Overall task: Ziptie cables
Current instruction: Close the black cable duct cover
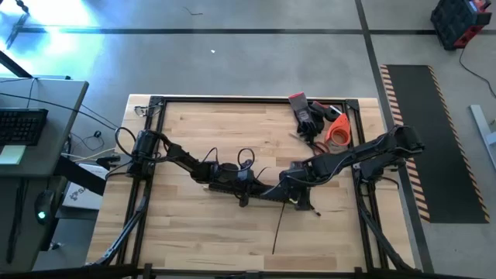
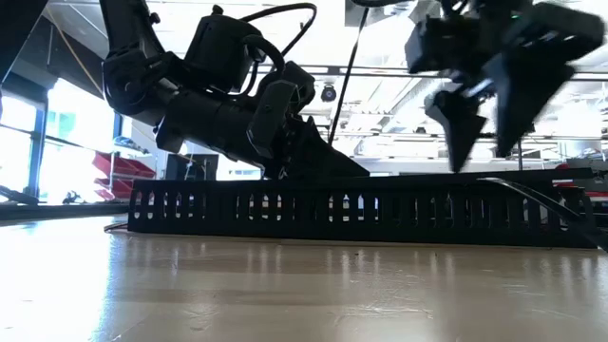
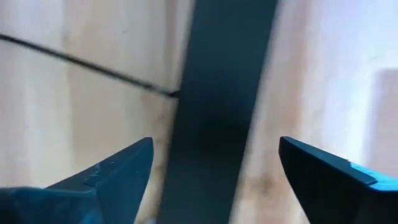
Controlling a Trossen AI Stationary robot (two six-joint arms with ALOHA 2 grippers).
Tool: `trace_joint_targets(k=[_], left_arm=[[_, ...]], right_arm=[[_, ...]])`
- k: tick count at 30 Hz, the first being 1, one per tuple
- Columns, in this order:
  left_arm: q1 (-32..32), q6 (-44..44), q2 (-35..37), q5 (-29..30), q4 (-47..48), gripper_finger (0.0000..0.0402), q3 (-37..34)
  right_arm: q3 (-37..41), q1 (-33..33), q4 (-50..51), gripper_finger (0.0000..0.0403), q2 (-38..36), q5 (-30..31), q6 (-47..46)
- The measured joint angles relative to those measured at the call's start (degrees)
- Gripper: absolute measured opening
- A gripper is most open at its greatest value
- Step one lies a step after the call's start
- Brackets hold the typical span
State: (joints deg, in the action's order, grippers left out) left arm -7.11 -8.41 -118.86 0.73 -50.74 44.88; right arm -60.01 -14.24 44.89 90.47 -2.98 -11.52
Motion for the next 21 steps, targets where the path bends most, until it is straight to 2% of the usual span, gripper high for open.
trace_joint_targets(k=[4,8,13,21], left_arm=[[0.0,0.0,0.0,0.0,-0.1,0.0,0.0],[0.0,0.4,-0.1,0.1,-0.6,0.0,-0.1],[0.0,1.0,-0.1,0.1,-1.0,0.0,-0.2],[-0.2,1.1,-0.1,-0.3,-1.0,0.0,-0.2]], right_arm=[[0.1,-2.8,-0.8,0.0362,1.0,-1.4,-4.7],[0.1,-5.7,-1.6,0.0375,3.3,4.0,-7.1],[0.0,-7.4,-1.9,0.037,6.6,11.7,-11.8],[-1.1,-6.2,0.2,0.0347,8.1,10.8,-14.0]])
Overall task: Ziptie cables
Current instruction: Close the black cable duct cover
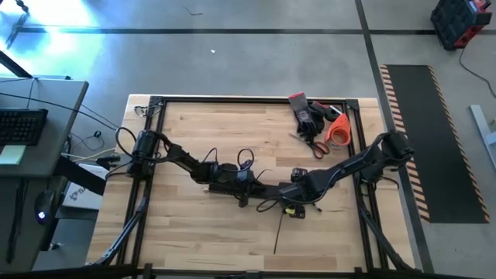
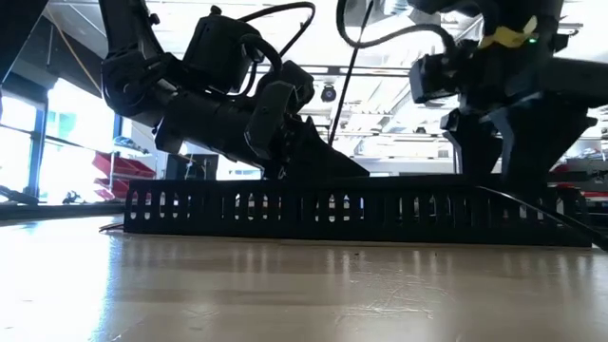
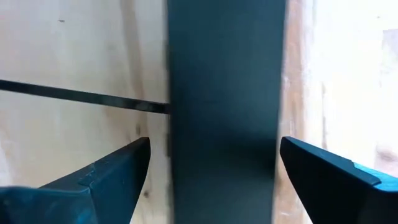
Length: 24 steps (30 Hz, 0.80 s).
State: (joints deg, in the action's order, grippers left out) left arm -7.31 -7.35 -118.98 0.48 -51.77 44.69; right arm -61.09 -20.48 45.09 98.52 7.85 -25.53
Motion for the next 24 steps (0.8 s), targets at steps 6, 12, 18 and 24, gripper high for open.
trace_joint_targets(k=[6,12,18,24], left_arm=[[0.0,0.0,0.0,0.0,-0.1,0.0,0.0],[0.0,-0.5,0.1,0.1,-0.4,0.0,0.0],[-0.6,-2.7,0.5,-2.2,-1.3,0.0,1.6],[-1.0,-0.3,-0.8,-4.8,3.0,0.0,7.9]], right_arm=[[1.3,1.0,-0.8,0.0347,0.0,-1.3,0.2],[4.1,1.2,-4.7,0.0344,0.0,-2.1,-1.1],[4.7,1.2,-6.1,0.0287,0.1,-1.3,-4.1],[4.6,1.1,-6.7,0.0214,0.1,-1.8,-3.6]])
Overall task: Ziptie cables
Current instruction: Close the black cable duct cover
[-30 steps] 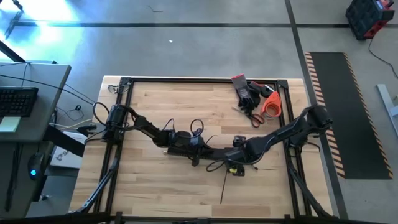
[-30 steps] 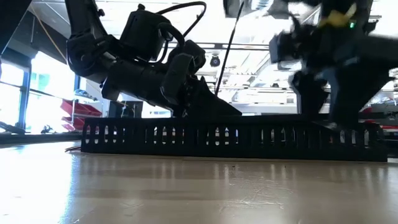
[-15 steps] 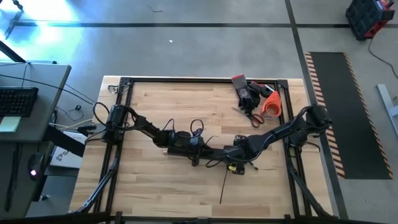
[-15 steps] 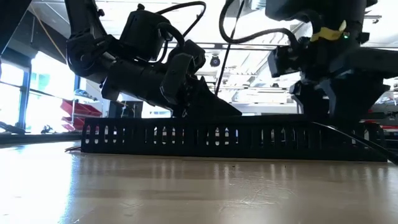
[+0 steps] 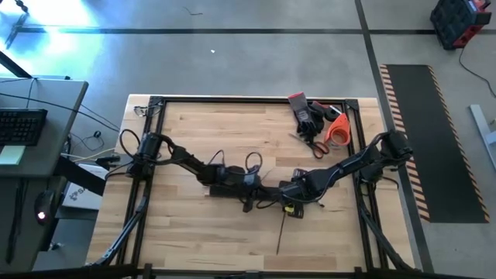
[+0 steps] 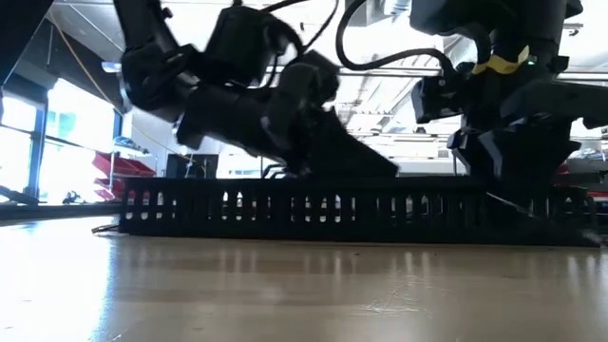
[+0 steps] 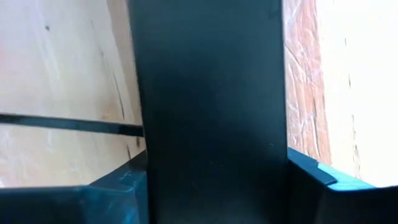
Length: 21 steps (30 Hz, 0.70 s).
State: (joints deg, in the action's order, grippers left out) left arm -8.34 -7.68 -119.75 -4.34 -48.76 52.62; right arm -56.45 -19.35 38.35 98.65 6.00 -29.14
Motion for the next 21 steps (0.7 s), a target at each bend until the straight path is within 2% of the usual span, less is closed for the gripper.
trace_joint_targets(k=[4,9,14,18,21], left_arm=[[0.0,2.4,-1.5,-0.3,4.7,0.0,5.4],[0.5,4.1,-4.7,0.1,8.6,0.0,11.1],[1.4,3.4,-7.3,1.2,9.1,0.0,12.3],[1.9,2.2,-8.6,1.6,9.4,0.0,12.4],[1.9,1.5,-8.8,1.4,9.1,0.0,12.5]], right_arm=[[0.0,0.1,-0.4,0.0207,0.0,0.5,-0.5],[0.0,0.1,-0.1,0.0225,0.0,0.9,-0.6],[0.1,0.1,-0.4,0.023,0.0,0.0,0.0],[-0.7,0.4,0.5,0.0231,0.0,-4.6,3.0],[-2.8,0.5,5.0,0.0231,-0.2,-6.9,3.6]])
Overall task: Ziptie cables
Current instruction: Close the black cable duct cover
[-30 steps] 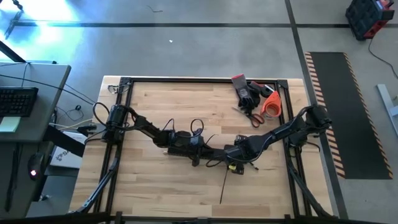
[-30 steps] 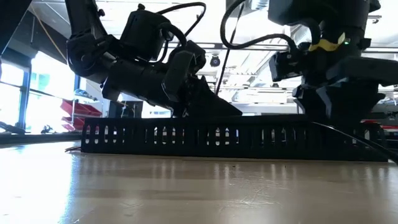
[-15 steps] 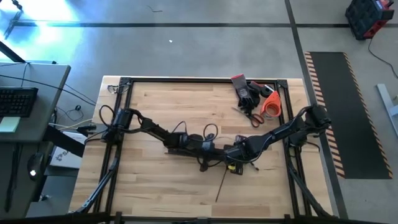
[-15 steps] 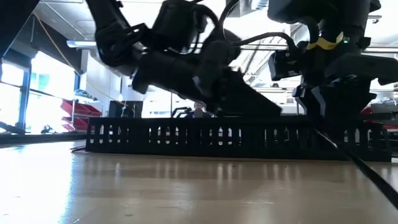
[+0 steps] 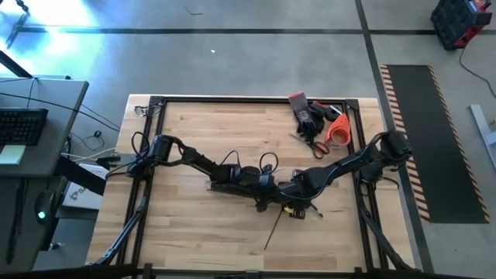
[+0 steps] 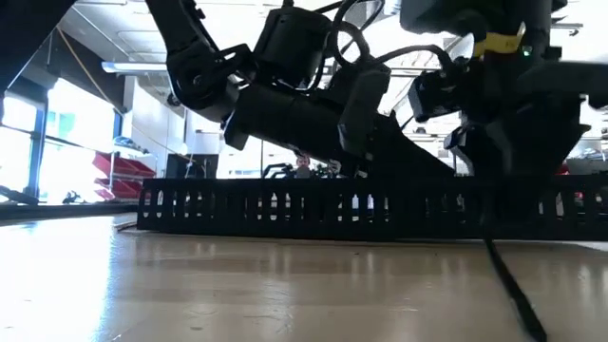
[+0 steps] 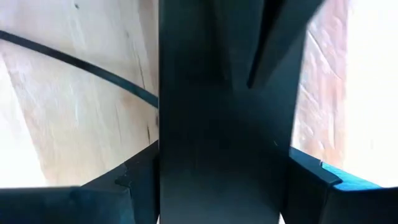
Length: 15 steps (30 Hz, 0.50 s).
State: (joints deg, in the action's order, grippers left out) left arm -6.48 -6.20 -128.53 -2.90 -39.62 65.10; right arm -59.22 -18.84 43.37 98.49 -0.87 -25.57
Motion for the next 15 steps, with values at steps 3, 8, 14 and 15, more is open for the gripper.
trace_joint_targets(k=[3,8,14,15], left_arm=[[0.0,-0.1,0.0,0.7,-0.9,0.0,0.0],[0.2,-0.3,0.1,1.2,-1.8,0.0,0.0],[0.1,-0.3,0.1,1.2,-1.3,0.0,0.0],[0.1,-0.3,0.1,1.1,-0.8,0.0,0.0]], right_arm=[[-1.7,-0.2,5.5,0.0231,-1.5,1.9,-0.5],[-1.8,-0.8,9.3,0.0232,-3.7,3.9,-2.5],[-1.5,-2.1,9.1,0.0232,-3.4,4.3,-2.6],[-0.9,-2.3,7.4,0.0232,-3.2,4.3,-1.7]])
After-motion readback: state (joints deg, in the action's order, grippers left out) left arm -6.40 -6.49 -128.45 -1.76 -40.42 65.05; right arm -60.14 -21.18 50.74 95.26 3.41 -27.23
